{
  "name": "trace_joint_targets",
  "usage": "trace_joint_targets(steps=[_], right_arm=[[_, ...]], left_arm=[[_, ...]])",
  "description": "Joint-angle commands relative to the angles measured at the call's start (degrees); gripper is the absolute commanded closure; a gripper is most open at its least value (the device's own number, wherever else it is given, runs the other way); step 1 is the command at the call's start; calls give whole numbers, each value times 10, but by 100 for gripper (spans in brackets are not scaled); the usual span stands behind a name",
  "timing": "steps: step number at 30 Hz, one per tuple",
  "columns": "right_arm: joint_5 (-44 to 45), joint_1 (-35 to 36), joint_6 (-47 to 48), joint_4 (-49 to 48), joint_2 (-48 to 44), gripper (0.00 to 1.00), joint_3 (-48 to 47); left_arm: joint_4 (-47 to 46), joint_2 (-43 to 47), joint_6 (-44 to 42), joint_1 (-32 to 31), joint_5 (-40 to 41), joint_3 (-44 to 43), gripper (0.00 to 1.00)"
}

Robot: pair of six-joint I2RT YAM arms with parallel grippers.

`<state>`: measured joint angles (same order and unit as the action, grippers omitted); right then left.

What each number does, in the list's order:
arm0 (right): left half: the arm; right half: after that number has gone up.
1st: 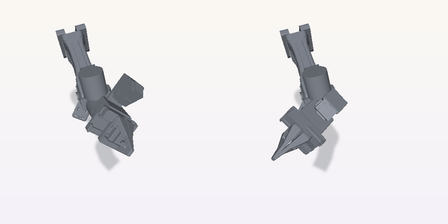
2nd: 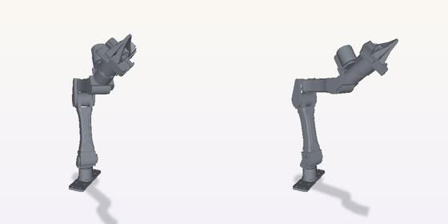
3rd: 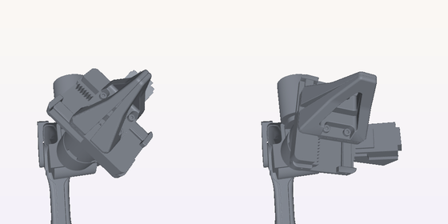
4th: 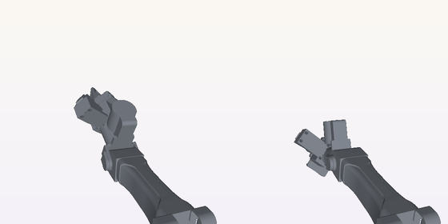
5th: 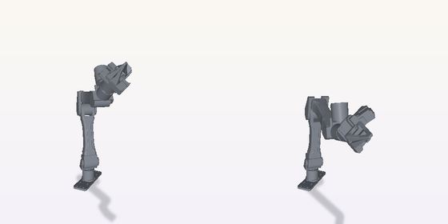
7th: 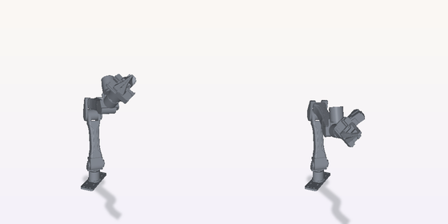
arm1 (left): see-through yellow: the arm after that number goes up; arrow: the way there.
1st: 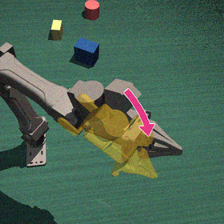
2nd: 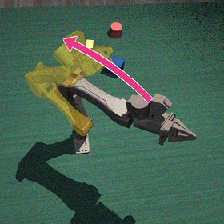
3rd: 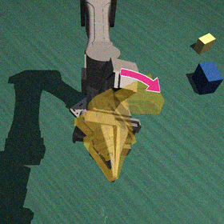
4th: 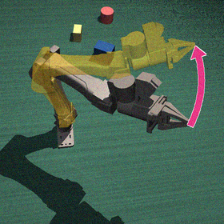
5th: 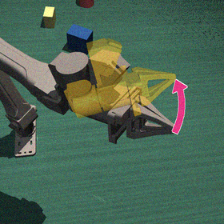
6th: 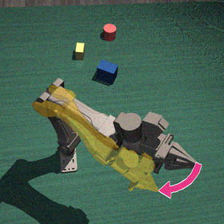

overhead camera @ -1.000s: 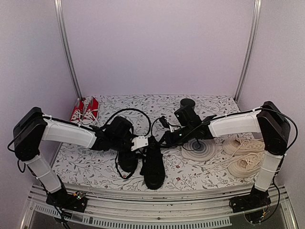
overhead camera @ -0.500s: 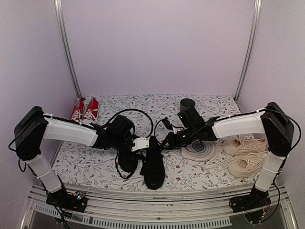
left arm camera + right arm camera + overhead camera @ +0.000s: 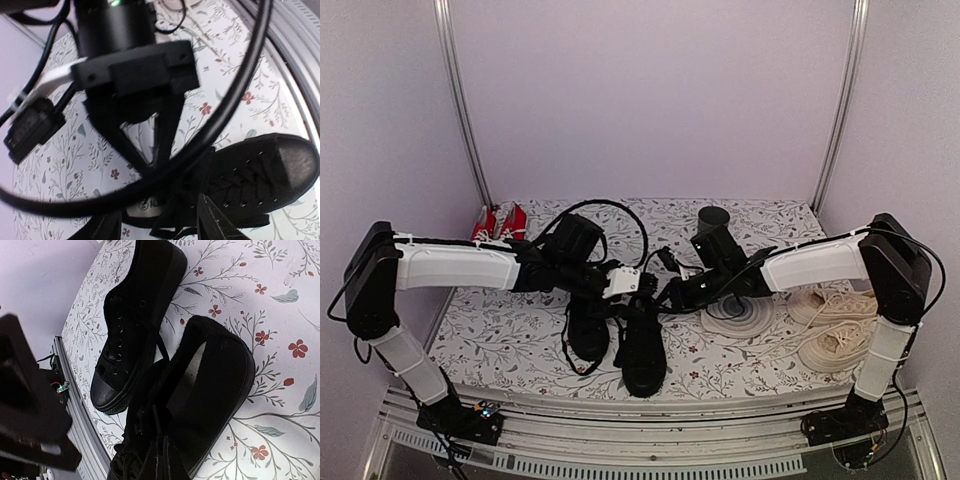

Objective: Tie the shoes
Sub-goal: Pull the shoelace from the shoe.

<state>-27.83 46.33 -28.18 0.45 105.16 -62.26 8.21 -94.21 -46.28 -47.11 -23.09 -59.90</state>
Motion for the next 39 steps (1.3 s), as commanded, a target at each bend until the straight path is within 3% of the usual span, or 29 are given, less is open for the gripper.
trace_joint_targets(steps=[1,5,18,28,39], right_arm=[[-6,-3,-11,-19,10,98,-3],[-9,-3,-11,-19,8,98,-4],[-8,-5,-13,-8,-15,98,7],[6,-5,-14,7,-46,98,42],[4,-5,-42,-17,-68,98,112]], left_arm=[[-6,-20,5,-31,-38,3,49],[-22,-46,25,-32,3,-2,54],[-27,-50,55,-22,19,35,73],[-34,-46,69,-18,30,46,73],[-37,-59,73,-18,28,45,80]])
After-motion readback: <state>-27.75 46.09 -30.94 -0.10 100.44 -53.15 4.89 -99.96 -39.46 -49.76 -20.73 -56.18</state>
